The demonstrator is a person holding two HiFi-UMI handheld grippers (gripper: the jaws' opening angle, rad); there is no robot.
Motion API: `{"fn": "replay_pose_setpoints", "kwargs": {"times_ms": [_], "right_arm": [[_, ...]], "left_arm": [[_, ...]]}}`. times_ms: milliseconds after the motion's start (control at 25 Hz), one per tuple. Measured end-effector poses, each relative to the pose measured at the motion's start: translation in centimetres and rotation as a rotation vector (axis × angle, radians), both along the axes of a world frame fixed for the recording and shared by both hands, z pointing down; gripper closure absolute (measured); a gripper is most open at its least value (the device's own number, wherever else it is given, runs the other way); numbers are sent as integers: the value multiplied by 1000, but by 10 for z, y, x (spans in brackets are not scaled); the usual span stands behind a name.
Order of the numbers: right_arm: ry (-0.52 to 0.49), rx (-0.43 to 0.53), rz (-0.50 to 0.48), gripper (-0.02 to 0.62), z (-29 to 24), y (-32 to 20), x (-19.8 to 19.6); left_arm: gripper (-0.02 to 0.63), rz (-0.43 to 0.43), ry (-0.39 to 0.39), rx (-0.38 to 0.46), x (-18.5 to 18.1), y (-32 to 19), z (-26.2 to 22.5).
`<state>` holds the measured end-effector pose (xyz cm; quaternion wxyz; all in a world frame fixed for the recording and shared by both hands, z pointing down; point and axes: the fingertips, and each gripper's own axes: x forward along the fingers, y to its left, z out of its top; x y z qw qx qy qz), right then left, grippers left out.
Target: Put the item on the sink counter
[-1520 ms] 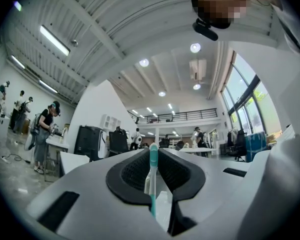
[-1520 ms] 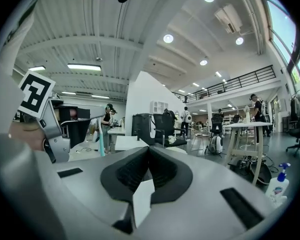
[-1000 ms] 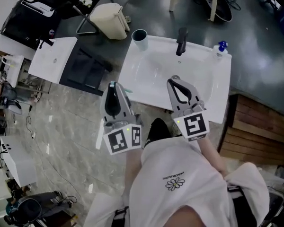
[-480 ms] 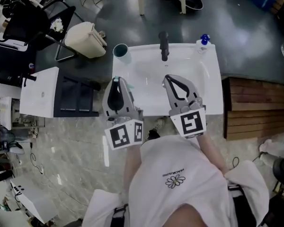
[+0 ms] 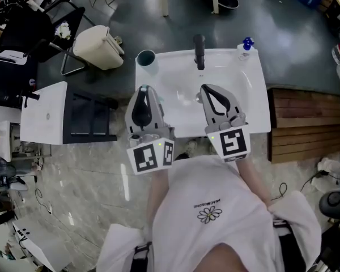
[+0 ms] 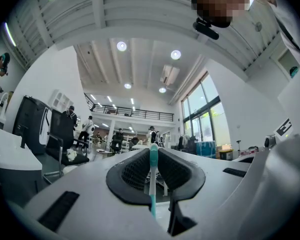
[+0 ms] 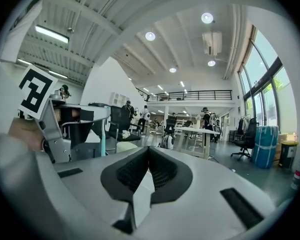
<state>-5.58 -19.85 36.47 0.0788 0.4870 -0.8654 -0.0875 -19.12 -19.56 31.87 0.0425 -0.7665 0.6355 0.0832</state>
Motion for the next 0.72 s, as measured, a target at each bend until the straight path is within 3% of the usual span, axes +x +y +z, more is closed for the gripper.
{"fn": "replay_pose_setpoints", "kwargs": {"times_ms": [480, 720], "right_arm": [[-39, 1, 15, 583, -1, -9, -6], [-70, -13, 5, 583, 2, -13, -7]], "left_arm": [[546, 2, -30, 7, -4, -6, -5], [546, -12, -37, 53, -16, -32, -25]]}}
